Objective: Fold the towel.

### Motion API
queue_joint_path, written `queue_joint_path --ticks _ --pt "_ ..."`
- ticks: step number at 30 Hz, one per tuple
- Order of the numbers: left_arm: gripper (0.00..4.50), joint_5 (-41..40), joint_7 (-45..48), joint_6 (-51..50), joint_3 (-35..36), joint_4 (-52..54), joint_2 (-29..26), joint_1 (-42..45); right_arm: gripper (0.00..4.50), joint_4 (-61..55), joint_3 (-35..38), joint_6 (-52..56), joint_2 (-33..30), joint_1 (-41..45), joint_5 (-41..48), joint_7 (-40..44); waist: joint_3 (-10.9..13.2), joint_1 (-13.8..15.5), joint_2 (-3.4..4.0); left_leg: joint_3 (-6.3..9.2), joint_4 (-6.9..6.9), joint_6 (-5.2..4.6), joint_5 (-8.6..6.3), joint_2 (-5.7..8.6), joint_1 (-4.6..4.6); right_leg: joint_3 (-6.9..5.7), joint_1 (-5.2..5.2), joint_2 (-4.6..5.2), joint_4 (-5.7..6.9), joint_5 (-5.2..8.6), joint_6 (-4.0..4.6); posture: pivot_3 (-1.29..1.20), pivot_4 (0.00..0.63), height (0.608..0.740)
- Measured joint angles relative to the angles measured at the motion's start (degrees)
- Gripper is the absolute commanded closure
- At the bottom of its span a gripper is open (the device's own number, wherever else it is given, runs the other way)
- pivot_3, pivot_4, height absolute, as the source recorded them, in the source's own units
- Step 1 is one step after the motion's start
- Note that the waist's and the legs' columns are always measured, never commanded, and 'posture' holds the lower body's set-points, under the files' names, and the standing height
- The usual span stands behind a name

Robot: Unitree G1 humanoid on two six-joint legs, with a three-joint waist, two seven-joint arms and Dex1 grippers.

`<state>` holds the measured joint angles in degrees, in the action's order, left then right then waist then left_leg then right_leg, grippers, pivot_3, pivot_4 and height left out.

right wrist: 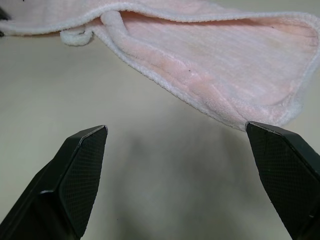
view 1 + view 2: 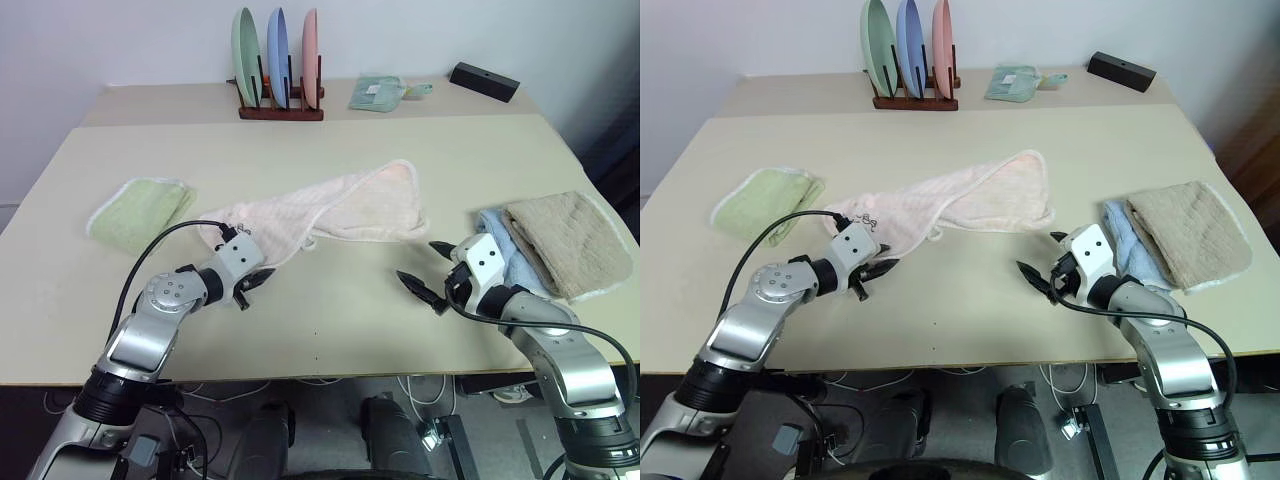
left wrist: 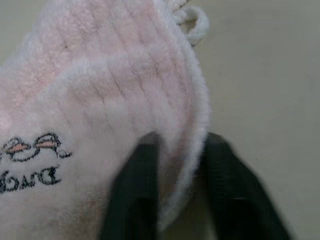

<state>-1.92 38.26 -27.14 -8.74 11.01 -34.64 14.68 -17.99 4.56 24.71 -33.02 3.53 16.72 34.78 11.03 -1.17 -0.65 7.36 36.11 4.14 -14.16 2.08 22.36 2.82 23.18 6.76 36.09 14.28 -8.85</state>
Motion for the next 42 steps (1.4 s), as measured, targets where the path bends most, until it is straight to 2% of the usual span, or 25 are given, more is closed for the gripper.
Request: queue_joint_path --ticks 6,10,15,18,22,28,36,39,42 --pt "4.49 -0.1 -1.0 5.3 2.3 -2.0 -0.2 -0.6 0.00 0.5 0.1 -0.9 0.2 0.6 -1.0 -0.9 0.0 0.1 -0.01 0.00 0.01 0.00 0.00 0.00 0.02 0.00 0.02 0.00 -0.01 0.00 0.00 0.00 0.150 0.740" --pt "4.49 -3.7 0.7 8.3 6.0 2.3 -0.3 -1.6 0.00 4.2 0.1 -3.7 -0.1 6.5 -4.7 -2.8 0.0 0.1 -0.01 -0.01 -0.01 0.01 0.00 0.00 0.04 0.00 0.04 0.01 -0.02 0.00 0.01 0.00 0.150 0.740" --pt "4.49 -7.9 5.1 8.6 10.5 9.8 -4.4 -12.0 0.00 10.8 -2.6 -9.8 -4.7 14.4 -12.1 -2.6 0.0 -0.4 0.00 -0.04 -0.10 0.00 0.00 -0.01 0.04 0.02 0.12 0.01 -0.02 0.00 0.02 0.00 0.150 0.740" --pt "4.49 -8.6 6.1 9.4 13.8 9.7 -6.8 -17.2 0.00 15.8 -4.6 -13.3 -5.7 18.8 -15.6 -2.1 0.0 -0.3 -0.02 -0.05 -0.06 0.00 0.00 -0.02 0.04 0.01 0.09 0.01 -0.02 0.01 0.03 0.00 0.150 0.740" --pt "4.49 -8.0 4.6 11.8 19.1 4.4 -8.3 -17.6 0.00 22.6 -8.2 -18.9 -6.2 23.4 -20.2 -1.4 0.0 0.1 -0.03 -0.04 0.00 0.00 0.00 -0.01 0.04 0.01 0.03 0.01 -0.04 0.06 0.13 0.00 0.150 0.740" --pt "4.49 -6.8 3.0 14.5 19.2 1.2 -7.6 -16.9 0.00 33.6 -14.2 -29.0 -6.2 27.0 -27.8 -1.5 0.0 0.0 -0.05 -0.05 -0.05 0.00 0.00 0.00 0.06 0.01 0.07 0.01 -0.08 0.00 0.03 0.00 0.150 0.740" --pt "4.49 -6.2 2.1 15.1 16.6 0.4 -5.0 -14.4 0.00 53.8 -21.2 -42.7 -4.2 38.4 -39.7 -10.5 0.0 -1.2 -0.05 -0.05 -0.06 0.01 0.00 0.00 0.04 0.01 0.08 0.01 -0.04 -0.02 0.05 0.00 0.150 0.740" --pt "4.50 -6.1 2.1 15.1 16.2 0.3 -4.7 -14.2 0.80 60.1 -23.4 -48.1 -3.4 41.9 -43.0 -14.2 0.0 -1.5 -0.05 -0.05 -0.09 0.01 0.00 0.00 0.04 0.02 0.11 0.01 -0.03 -0.02 0.05 0.00 0.150 0.740" --pt "4.50 -6.0 2.1 15.2 16.2 0.2 -4.7 -14.4 2.29 64.0 -25.2 -52.1 -3.4 43.7 -45.8 -16.2 0.0 -1.5 -0.05 -0.05 -0.11 0.01 0.00 0.00 0.04 0.02 0.12 0.01 -0.04 -0.02 0.05 0.00 0.150 0.740"
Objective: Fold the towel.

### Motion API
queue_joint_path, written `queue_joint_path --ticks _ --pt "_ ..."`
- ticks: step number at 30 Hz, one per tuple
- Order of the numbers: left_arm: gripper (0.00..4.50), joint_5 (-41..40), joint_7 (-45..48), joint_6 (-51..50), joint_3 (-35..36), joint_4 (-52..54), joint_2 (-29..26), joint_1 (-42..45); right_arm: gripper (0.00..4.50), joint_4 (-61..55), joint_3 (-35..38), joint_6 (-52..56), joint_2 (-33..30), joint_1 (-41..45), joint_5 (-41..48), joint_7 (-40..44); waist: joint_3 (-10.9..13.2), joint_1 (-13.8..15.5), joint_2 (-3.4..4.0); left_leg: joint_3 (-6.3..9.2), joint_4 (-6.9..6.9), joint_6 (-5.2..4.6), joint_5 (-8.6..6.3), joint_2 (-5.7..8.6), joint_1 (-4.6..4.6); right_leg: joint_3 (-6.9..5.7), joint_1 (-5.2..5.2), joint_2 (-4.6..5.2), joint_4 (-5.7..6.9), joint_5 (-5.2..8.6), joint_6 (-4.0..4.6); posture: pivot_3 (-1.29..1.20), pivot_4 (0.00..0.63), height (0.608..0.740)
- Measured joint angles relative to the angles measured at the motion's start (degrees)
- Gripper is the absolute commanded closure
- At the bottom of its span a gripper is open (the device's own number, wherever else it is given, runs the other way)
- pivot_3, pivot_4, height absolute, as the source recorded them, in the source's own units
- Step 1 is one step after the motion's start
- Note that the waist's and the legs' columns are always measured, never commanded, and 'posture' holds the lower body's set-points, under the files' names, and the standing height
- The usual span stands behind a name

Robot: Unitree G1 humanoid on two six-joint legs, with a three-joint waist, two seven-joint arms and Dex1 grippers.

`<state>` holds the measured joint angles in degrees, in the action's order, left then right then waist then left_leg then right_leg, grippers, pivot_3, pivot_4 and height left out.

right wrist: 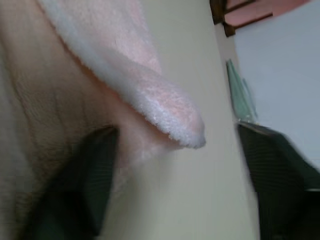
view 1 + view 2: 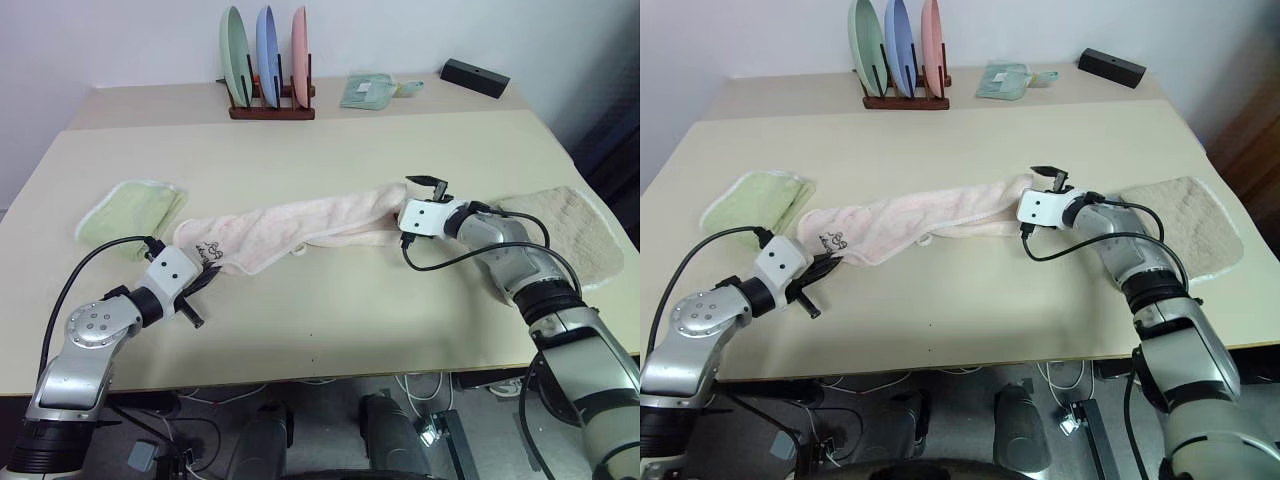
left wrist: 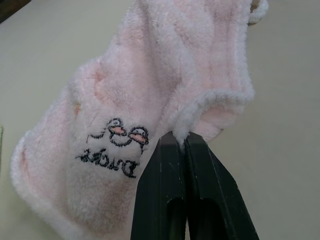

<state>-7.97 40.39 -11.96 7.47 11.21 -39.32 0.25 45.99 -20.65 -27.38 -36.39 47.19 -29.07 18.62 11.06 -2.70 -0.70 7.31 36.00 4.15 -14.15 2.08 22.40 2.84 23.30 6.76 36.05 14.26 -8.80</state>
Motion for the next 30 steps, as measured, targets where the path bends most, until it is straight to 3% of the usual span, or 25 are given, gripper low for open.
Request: queue_joint_path --ticks 4,12,15,17,19,25,27,30 --pt "4.50 0.1 -0.3 0.0 0.0 -0.3 0.0 -0.8 4.44 2.8 -1.6 -3.5 0.8 0.9 -2.8 -3.4 0.0 0.0 0.00 0.00 0.02 0.00 0.00 0.00 0.00 0.00 0.00 0.00 0.02 0.00 0.00 0.00 0.150 0.740" --pt "4.50 0.7 -1.3 0.2 -0.1 -0.4 0.8 -1.4 4.44 2.0 -1.2 -4.3 0.7 1.2 -4.3 -6.9 0.0 0.1 0.00 0.00 0.03 0.00 0.00 0.00 0.00 0.01 -0.01 0.00 0.03 0.00 0.00 0.00 0.150 0.740" --pt "4.50 1.5 -2.4 1.6 -0.2 -3.0 1.3 2.7 4.44 -2.1 0.7 -3.2 -1.2 0.3 -3.2 -6.7 0.0 0.4 0.01 0.02 0.06 0.00 0.00 0.02 0.00 0.00 -0.05 0.00 0.03 -0.01 0.00 0.00 0.150 0.740" --pt "4.50 2.1 -5.0 2.8 -0.1 -7.4 2.8 9.5 4.44 -4.3 2.4 -1.6 -2.6 0.2 -2.5 -6.5 0.0 0.7 0.00 0.07 0.13 0.01 0.01 0.04 0.00 -0.03 -0.09 0.01 0.05 -0.02 0.00 0.00 0.150 0.740" --pt "4.50 3.1 -10.5 4.2 0.4 -16.5 5.0 22.8 4.44 -4.9 4.1 0.6 -4.2 2.0 -2.3 -6.7 0.1 1.1 -0.08 0.12 0.18 0.12 0.08 0.06 0.05 -0.06 -0.04 0.00 0.07 -0.08 0.05 0.00 0.150 0.740" --pt "4.50 5.3 -21.0 13.9 2.1 -40.4 6.4 52.8 4.44 -3.7 7.0 4.0 -7.7 15.4 -3.2 -10.3 0.1 -0.3 -0.09 0.05 -0.08 0.12 0.08 0.06 0.15 -0.02 0.21 0.01 -0.06 -0.09 -0.05 0.00 0.150 0.740" --pt "4.50 6.2 -22.8 17.8 2.1 -48.3 6.2 60.5 4.44 -3.9 7.7 4.2 -9.1 19.2 -3.4 -10.6 0.1 -0.6 -0.09 0.05 -0.16 0.16 0.10 0.06 0.26 -0.02 0.34 0.02 -0.06 -0.03 -0.14 0.00 0.150 0.740" --pt "4.50 6.3 -22.4 21.7 2.2 -53.8 5.0 65.0 4.44 -6.7 9.2 4.1 -9.9 20.3 -2.1 -9.2 0.1 -1.4 -0.11 -0.06 -0.30 0.20 0.12 0.07 0.27 -0.01 0.35 0.05 -0.13 0.01 -0.20 0.00 0.150 0.740"
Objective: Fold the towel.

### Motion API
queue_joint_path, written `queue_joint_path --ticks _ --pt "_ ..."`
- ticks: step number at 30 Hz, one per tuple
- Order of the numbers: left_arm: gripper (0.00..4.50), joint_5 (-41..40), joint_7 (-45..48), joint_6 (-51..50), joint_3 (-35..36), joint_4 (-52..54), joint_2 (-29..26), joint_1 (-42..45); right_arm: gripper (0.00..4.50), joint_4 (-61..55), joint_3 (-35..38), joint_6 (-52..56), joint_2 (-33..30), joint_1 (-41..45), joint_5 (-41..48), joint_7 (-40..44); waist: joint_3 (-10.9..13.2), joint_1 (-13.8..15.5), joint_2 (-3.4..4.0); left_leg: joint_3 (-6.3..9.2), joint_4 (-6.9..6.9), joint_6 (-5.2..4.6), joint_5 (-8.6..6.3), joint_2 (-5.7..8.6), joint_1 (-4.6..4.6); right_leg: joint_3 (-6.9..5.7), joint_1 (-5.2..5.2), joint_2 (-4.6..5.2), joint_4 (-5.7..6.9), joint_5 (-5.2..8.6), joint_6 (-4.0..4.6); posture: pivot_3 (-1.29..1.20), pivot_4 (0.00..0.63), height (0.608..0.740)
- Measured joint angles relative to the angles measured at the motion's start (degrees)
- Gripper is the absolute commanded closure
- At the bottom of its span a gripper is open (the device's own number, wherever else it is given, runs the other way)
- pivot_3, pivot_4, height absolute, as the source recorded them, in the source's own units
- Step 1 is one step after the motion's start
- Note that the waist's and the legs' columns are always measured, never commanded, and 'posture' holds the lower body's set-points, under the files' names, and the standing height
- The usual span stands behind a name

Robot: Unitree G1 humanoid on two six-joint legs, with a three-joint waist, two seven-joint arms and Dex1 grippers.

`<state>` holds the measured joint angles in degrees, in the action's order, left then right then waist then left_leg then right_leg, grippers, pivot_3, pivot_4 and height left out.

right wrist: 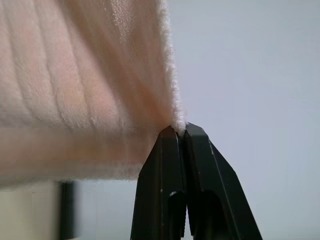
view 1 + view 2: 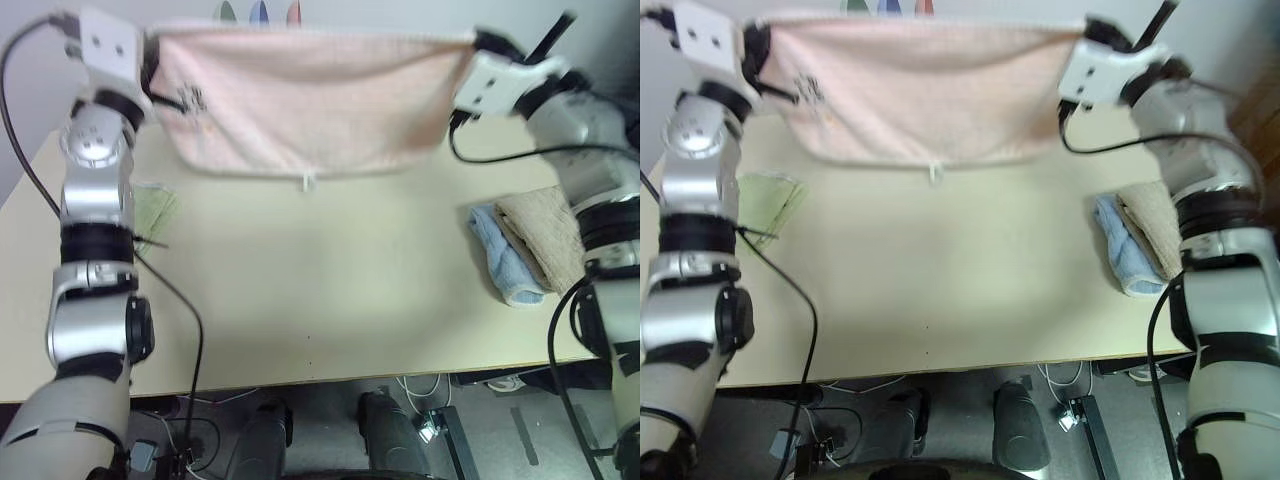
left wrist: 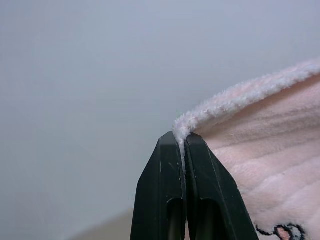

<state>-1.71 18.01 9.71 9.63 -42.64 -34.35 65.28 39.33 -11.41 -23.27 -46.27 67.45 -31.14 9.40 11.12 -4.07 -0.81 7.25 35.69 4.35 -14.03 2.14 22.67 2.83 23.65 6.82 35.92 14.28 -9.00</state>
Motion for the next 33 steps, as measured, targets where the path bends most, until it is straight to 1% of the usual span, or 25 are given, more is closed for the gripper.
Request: queue_joint_path --ticks 2,5,6,8,10,11,14,15,17,19,20,22,25,28,29,33 --pt "4.50 -0.1 2.3 0.9 -0.4 -0.7 -0.5 -1.3 4.44 -3.4 1.2 0.4 -0.1 -2.7 2.8 3.4 0.0 -0.2 0.00 -0.05 -0.03 0.00 0.00 0.00 -0.02 0.02 0.00 0.01 0.02 0.00 0.00 0.00 0.150 0.740" --pt "4.50 -0.6 8.7 0.2 -1.2 3.6 -1.7 -11.4 4.44 -13.0 2.0 2.6 -0.4 -12.2 8.1 12.0 0.0 -0.2 0.06 -0.08 -0.01 -0.04 -0.02 -0.02 -0.03 0.03 0.05 0.01 0.13 0.01 -0.02 0.00 0.150 0.740" --pt "4.50 -1.7 11.3 -1.6 -1.3 7.7 -1.8 -17.0 4.44 -17.8 2.5 4.7 -0.8 -17.1 10.6 15.9 0.0 -0.2 0.06 -0.08 0.01 -0.14 -0.07 -0.03 0.01 0.03 0.06 0.01 0.17 0.01 -0.02 0.00 0.150 0.740" --pt "4.50 -3.2 14.9 -5.3 -1.6 13.3 -2.6 -25.7 4.44 -24.0 2.8 8.2 -1.8 -24.4 13.9 21.2 0.0 0.0 0.06 -0.07 0.27 -0.26 -0.14 -0.03 0.28 0.03 0.26 0.01 0.20 0.01 -0.01 0.00 0.150 0.740" --pt "4.50 -5.0 18.3 -8.9 -1.5 20.8 -4.5 -34.6 4.44 -30.8 3.9 12.0 -3.4 -32.4 17.5 26.0 0.0 0.1 0.06 -0.03 0.47 -0.26 -0.14 -0.03 0.51 0.04 0.43 0.01 0.30 0.00 0.00 0.00 0.150 0.740" --pt "4.50 -6.4 20.0 -11.6 -1.2 26.2 -5.8 -39.8 4.44 -35.4 5.2 15.1 -4.4 -37.6 20.1 28.9 0.0 0.2 0.06 -0.03 0.47 -0.25 -0.14 -0.02 0.58 0.04 0.49 0.01 0.30 -0.03 0.05 0.00 0.150 0.740" --pt "4.50 -9.9 24.4 -17.7 0.7 36.9 -9.1 -51.8 4.44 -44.8 8.7 21.5 -7.8 -49.9 26.0 35.7 0.0 0.7 0.06 -0.03 0.51 -0.26 -0.14 -0.04 0.54 0.04 0.46 0.01 0.35 -0.09 0.14 0.00 0.150 0.740" --pt "4.50 -11.1 25.9 -19.5 1.2 40.8 -10.4 -55.9 4.44 -48.2 10.5 23.9 -9.4 -54.3 28.2 37.9 0.0 1.0 0.07 -0.04 0.52 -0.26 -0.15 -0.04 0.48 0.04 0.38 0.01 0.35 -0.09 0.15 0.00 0.150 0.740" --pt "4.50 -13.0 28.0 -22.6 2.0 45.6 -11.2 -61.0 4.44 -52.2 13.5 27.6 -11.2 -60.1 31.1 41.1 0.0 1.6 0.06 -0.04 0.51 -0.27 -0.15 -0.06 0.12 0.03 0.00 0.00 0.27 -0.08 0.17 0.00 0.150 0.740" --pt "4.50 -15.3 29.8 -25.5 3.3 50.0 -12.2 -65.4 4.44 -55.8 16.8 30.5 -12.7 -64.7 33.5 43.8 0.0 1.7 0.05 -0.06 0.49 -0.27 -0.16 -0.08 -0.34 0.03 -0.51 0.00 0.18 0.05 0.35 0.00 0.150 0.740" --pt "4.50 -16.5 30.7 -26.9 4.0 52.0 -13.0 -67.3 4.44 -57.4 18.6 31.8 -13.6 -66.5 34.7 44.9 0.0 1.7 0.04 -0.06 0.50 -0.27 -0.16 -0.09 -0.36 0.03 -0.54 0.00 0.17 0.06 0.37 0.00 0.150 0.740" --pt "4.50 -18.3 31.9 -29.3 5.4 54.6 -13.6 -69.2 4.44 -59.3 21.0 33.8 -14.2 -68.0 36.0 46.3 0.0 1.8 0.02 -0.07 0.55 -0.27 -0.16 -0.10 -0.38 0.03 -0.56 0.00 0.18 0.06 0.38 0.00 0.150 0.740" --pt "4.50 -18.2 31.6 -29.4 5.5 54.7 -14.0 -68.5 4.44 -59.3 21.1 34.3 -14.2 -66.6 35.9 46.1 0.0 1.8 0.02 -0.09 0.56 -0.27 -0.16 -0.10 -0.38 0.03 -0.56 0.00 0.19 0.05 0.38 0.00 0.150 0.740" --pt "4.50 -15.6 29.2 -27.8 4.2 50.5 -13.3 -61.8 4.44 -56.3 18.2 32.4 -13.8 -59.5 32.6 43.6 0.0 1.8 0.01 -0.09 0.58 -0.26 -0.15 -0.09 -0.36 0.02 -0.52 -0.01 0.19 0.01 0.36 0.00 0.150 0.740" --pt "4.50 -14.6 28.4 -26.9 3.5 48.9 -12.8 -59.5 4.44 -54.3 16.8 31.4 -13.4 -56.7 31.2 42.7 0.0 1.8 0.01 -0.10 0.58 -0.26 -0.15 -0.09 -0.38 0.02 -0.55 -0.01 0.19 -0.07 0.19 0.00 0.150 0.740" --pt "4.50 -9.7 24.8 -21.8 -1.0 40.2 -9.0 -50.0 4.44 -43.5 11.2 27.5 -8.9 -45.2 25.5 37.9 0.0 1.8 0.00 -0.11 0.52 -0.25 -0.15 -0.08 -0.30 0.02 -0.41 -0.01 0.16 -0.09 0.18 0.00 0.150 0.740"
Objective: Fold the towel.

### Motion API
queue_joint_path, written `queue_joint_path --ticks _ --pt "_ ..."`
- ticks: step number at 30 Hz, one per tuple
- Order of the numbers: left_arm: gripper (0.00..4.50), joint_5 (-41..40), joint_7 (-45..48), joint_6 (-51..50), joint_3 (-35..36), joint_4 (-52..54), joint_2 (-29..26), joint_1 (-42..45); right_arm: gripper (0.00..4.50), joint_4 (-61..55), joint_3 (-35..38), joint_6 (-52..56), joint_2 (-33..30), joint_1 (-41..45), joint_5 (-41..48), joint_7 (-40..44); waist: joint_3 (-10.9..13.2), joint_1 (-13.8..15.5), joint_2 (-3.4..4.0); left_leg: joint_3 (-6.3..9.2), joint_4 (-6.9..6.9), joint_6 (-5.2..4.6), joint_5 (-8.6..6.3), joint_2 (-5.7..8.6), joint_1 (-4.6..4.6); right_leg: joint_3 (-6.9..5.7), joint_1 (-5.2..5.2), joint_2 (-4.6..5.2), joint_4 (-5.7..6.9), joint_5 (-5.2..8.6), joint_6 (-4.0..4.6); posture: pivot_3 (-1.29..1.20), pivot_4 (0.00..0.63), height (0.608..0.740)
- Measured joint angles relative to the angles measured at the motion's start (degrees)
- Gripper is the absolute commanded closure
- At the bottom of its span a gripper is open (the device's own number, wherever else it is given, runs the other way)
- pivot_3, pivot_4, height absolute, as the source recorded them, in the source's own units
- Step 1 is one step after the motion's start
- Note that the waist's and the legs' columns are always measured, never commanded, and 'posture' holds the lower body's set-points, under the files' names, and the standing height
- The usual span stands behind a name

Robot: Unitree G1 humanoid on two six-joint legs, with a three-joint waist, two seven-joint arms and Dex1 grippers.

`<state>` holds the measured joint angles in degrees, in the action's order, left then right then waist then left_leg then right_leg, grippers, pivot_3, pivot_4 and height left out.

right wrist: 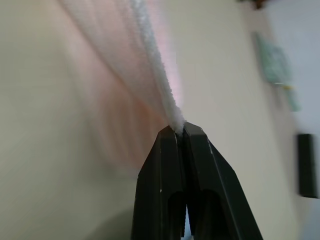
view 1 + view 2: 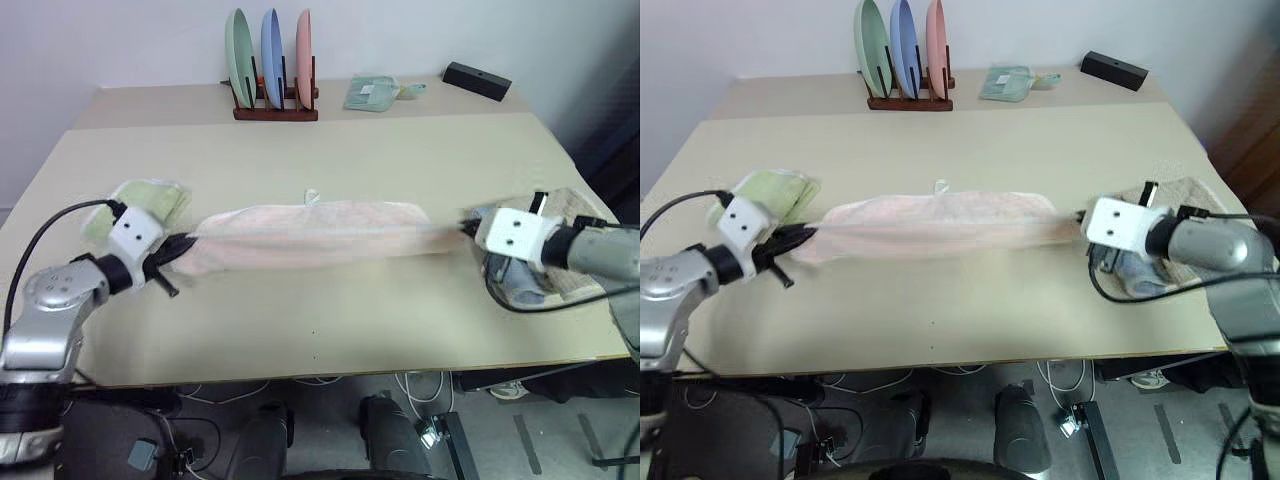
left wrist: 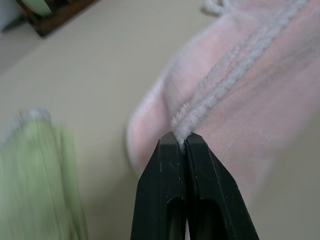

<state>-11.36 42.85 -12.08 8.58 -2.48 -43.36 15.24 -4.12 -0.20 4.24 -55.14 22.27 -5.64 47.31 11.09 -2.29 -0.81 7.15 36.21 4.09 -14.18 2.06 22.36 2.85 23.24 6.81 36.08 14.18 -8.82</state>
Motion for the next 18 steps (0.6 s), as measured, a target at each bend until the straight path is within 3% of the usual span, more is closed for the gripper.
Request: queue_joint_path --ticks 7,14,17,18 --pt "4.50 7.4 -6.8 8.4 -4.9 -19.5 5.4 13.5 4.44 22.6 -8.4 -10.0 7.6 14.7 -7.3 -5.6 0.0 -0.3 0.00 -0.01 -0.06 0.00 0.00 0.02 0.02 0.00 0.08 0.00 0.01 -0.01 -0.01 0.00 0.150 0.740" --pt "4.50 11.1 -8.4 12.5 -7.7 -30.2 6.9 16.8 4.44 38.0 -12.5 -18.3 12.1 20.1 -10.5 -8.4 0.0 -0.3 0.00 -0.01 -0.09 0.01 0.01 0.02 0.05 0.00 0.14 0.00 0.02 -0.01 -0.02 0.00 0.150 0.740" --pt "3.56 10.3 -8.2 11.2 -7.3 -31.0 7.5 16.9 3.58 41.4 -12.8 -19.9 13.3 20.6 -11.5 -10.0 0.0 -0.3 0.00 -0.01 -0.07 0.01 0.01 0.02 0.05 0.00 0.14 0.00 0.06 -0.01 -0.02 0.00 0.150 0.740" --pt "3.10 9.8 -8.1 10.9 -7.1 -31.2 7.5 16.9 3.12 42.2 -12.8 -20.1 13.4 21.0 -11.6 -10.5 0.0 -0.3 0.00 -0.01 -0.06 0.02 0.01 0.02 0.05 0.00 0.14 0.00 0.06 -0.01 -0.02 0.00 0.150 0.740"
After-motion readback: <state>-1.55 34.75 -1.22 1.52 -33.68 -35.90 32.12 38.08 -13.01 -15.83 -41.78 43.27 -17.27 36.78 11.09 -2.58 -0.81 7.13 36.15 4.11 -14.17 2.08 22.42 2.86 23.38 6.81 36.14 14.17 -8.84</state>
